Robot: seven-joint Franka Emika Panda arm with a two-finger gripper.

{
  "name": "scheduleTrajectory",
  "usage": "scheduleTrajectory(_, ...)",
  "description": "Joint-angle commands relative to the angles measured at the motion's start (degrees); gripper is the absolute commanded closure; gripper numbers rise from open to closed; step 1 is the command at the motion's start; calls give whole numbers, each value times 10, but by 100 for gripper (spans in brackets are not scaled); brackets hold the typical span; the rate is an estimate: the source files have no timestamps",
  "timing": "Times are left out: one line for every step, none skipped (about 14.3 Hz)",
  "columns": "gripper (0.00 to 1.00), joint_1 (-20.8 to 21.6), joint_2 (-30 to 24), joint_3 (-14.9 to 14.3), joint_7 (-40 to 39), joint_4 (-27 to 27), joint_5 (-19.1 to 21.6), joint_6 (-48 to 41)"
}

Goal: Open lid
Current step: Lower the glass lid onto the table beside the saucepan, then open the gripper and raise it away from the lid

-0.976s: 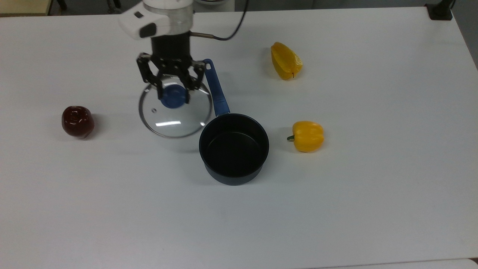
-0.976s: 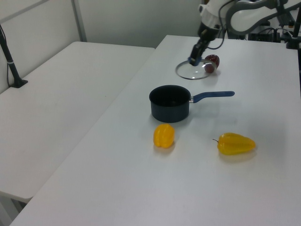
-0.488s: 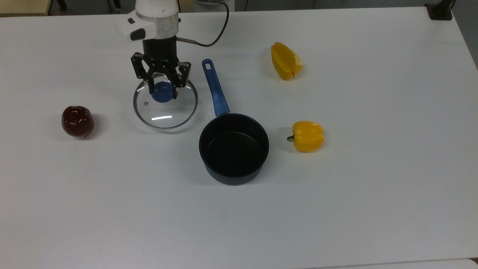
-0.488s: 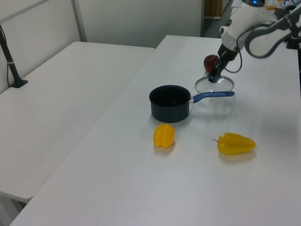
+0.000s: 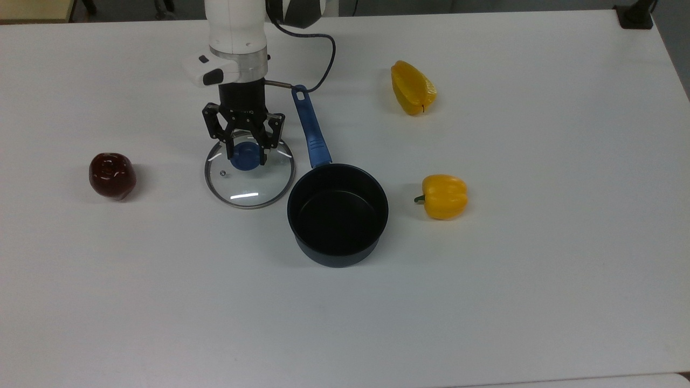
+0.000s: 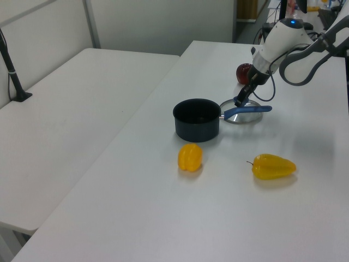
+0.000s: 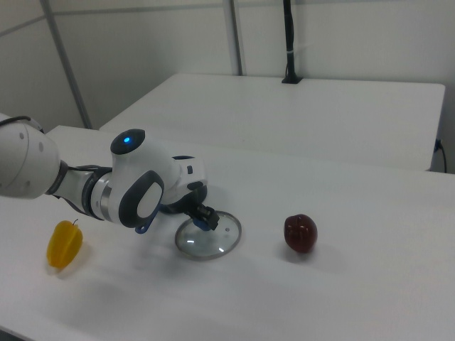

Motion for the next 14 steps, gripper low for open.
scheduleTrajectory(9, 6, 7, -1, 5, 12, -9, 2)
scheduleTrajectory(0, 7, 5, -1, 6, 12, -9, -2)
scheduleTrajectory(0, 6, -1, -1, 8, 16, -9, -6)
scheduleTrajectory(0, 6, -5, -1, 8, 23, -9, -18)
scheduleTrajectory(0, 6, -11, -1, 9, 50, -9, -64)
scheduleTrajectory(0, 6, -16, -1, 9, 76, -9, -114)
scheduleTrajectory(0, 6, -20, -1, 10, 125, -9, -203)
scheduleTrajectory(0, 6, -20, 0, 11, 182, -8, -297)
scheduleTrajectory(0, 12, -21, 0, 11, 241, -9, -398)
scheduleTrajectory(0, 21, -20, 0, 11, 283, -9, -472)
scheduleTrajectory(0, 30, -20, 0, 10, 323, -9, -539)
scheduleTrajectory(0, 36, -22, 0, 7, 355, -9, -599)
scheduleTrajectory(0, 47, -25, 0, 5, 380, -9, -654)
scheduleTrajectory(0, 61, -37, 0, 4, 394, -9, -698)
